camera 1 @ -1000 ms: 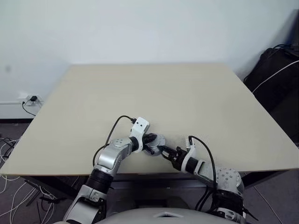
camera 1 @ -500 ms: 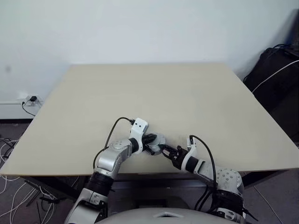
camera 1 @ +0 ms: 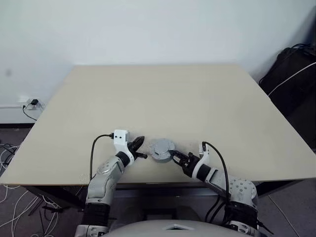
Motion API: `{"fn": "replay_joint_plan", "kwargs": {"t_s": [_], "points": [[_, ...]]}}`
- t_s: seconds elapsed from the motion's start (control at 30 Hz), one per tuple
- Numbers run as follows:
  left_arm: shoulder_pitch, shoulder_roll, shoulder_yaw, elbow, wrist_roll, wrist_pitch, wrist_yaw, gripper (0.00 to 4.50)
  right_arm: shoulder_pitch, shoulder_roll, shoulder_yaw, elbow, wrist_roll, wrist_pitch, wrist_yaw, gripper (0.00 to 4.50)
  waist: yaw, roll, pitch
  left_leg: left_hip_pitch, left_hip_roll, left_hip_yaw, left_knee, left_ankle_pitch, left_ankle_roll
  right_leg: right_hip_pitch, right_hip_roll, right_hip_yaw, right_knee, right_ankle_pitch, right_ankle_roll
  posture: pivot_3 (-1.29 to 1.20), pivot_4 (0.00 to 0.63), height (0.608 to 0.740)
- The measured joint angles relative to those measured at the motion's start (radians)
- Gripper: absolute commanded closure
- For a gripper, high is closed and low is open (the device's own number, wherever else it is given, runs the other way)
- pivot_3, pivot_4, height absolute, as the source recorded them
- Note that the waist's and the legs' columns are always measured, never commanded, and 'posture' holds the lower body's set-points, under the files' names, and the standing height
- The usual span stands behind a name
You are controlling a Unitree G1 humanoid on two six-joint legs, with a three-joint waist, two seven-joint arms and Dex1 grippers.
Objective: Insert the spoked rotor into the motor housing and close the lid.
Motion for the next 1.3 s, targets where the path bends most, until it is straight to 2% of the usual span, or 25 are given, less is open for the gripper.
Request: {"fn": "replay_joint_plan", "kwargs": {"t_s": [0.33, 0.7, 0.8, 0.9, 1.0, 1.23, 1.3], "points": [[0.139, -0.016, 0.075, -0.079, -0.165, 0.046, 0.001, 4.5, 0.005, -0.005, 0.007, 0.0, 0.012, 0.0, 0.007, 3.19, -0.001, 0.0, 0.004, -0.001, 0.0, 0.001, 0.0, 0.0, 0.001, -0.001, 0.0, 0.0, 0.0, 0.0, 0.0, 0.0, 0.0, 0.74], [0.199, -0.047, 0.154, -0.099, -0.492, 0.244, 0.016, 4.5, -0.044, 0.029, 0.007, -0.051, 0.142, -0.001, -0.036, 3.19, 0.001, 0.003, 0.008, -0.011, -0.001, 0.0, 0.002, 0.003, -0.003, -0.012, 0.0, 0.0, 0.001, 0.0, 0.0, 0.0, 0.0, 0.74], [0.213, -0.047, 0.168, -0.104, -0.607, 0.301, 0.024, 4.5, -0.053, 0.028, 0.009, -0.064, 0.18, -0.003, -0.053, 3.19, 0.001, 0.003, 0.008, -0.012, -0.001, 0.0, 0.001, 0.005, 0.001, -0.013, 0.0, 0.0, 0.001, 0.0, -0.001, 0.0, 0.0, 0.74], [0.232, -0.048, 0.183, -0.108, -0.72, 0.35, 0.027, 3.95, -0.053, 0.027, 0.01, -0.065, 0.199, -0.006, -0.071, 3.19, 0.001, 0.003, 0.008, -0.013, -0.001, 0.0, 0.001, 0.004, 0.001, -0.013, 0.0, 0.0, 0.001, 0.0, -0.001, 0.0, 0.0, 0.74], [0.238, -0.048, 0.179, -0.107, -0.798, 0.381, 0.029, 2.96, -0.053, 0.023, 0.025, -0.065, 0.2, -0.011, -0.083, 3.19, 0.001, 0.003, 0.008, -0.012, -0.001, 0.001, 0.002, 0.004, 0.0, -0.013, 0.0, 0.001, 0.001, 0.0, -0.001, 0.0, 0.0, 0.74], [0.256, -0.05, 0.152, -0.094, -0.865, 0.384, 0.041, 0.55, -0.053, -0.009, 0.039, -0.065, 0.205, -0.018, -0.089, 3.19, 0.001, 0.003, 0.008, -0.012, -0.001, 0.002, 0.002, 0.004, 0.0, -0.013, 0.0, 0.001, 0.001, 0.0, -0.001, 0.0, 0.0, 0.74], [0.258, -0.05, 0.141, -0.093, -0.873, 0.382, 0.043, 0.04, -0.053, -0.02, 0.038, -0.065, 0.21, -0.018, -0.09, 3.19, 0.001, 0.003, 0.008, -0.012, -0.001, 0.002, 0.002, 0.004, 0.0, -0.013, 0.0, 0.001, 0.001, 0.0, -0.001, 0.0, 0.0, 0.74]]}}
